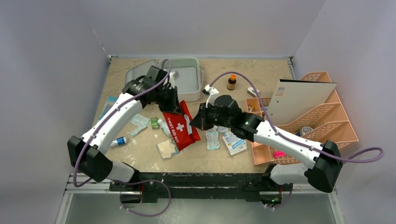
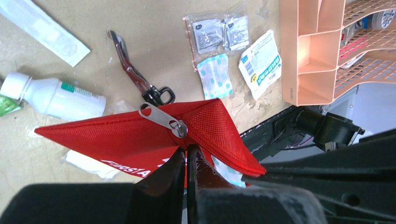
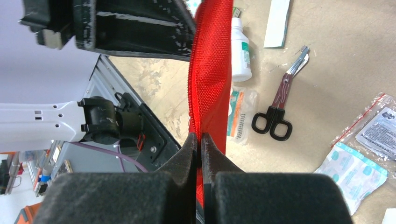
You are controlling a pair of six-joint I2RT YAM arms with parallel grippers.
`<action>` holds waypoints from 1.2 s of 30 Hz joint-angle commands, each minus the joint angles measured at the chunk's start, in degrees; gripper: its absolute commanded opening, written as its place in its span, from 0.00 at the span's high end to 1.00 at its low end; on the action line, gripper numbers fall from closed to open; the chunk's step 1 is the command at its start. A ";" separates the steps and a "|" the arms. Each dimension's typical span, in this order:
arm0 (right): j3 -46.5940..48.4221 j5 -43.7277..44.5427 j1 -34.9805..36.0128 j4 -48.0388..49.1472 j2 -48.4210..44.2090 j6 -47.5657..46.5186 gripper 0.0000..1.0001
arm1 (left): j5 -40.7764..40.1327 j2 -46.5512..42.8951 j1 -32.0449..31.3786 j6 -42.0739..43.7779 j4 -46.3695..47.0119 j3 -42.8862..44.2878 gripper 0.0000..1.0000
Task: Organize the medicine kit
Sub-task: Place the medical item at the medicine pouch.
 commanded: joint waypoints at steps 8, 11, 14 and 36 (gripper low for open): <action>1.05 1.02 0.17 -0.11 -1.08 0.51 1.00 | 1.72 -4.02 -0.20 3.40 -5.19 3.14 1.00; 0.89 3.89 0.16 -1.79 -0.69 0.88 1.00 | 2.17 -4.09 -0.20 4.97 -8.04 5.35 1.00; 1.99 5.14 0.09 -4.04 0.24 0.59 1.00 | 1.97 -4.45 -0.19 6.10 -10.35 6.80 1.00; 6.46 8.68 0.09 -7.79 -0.92 -2.63 1.00 | 14.36 -3.84 -0.20 9.26 -5.41 1.33 1.00</action>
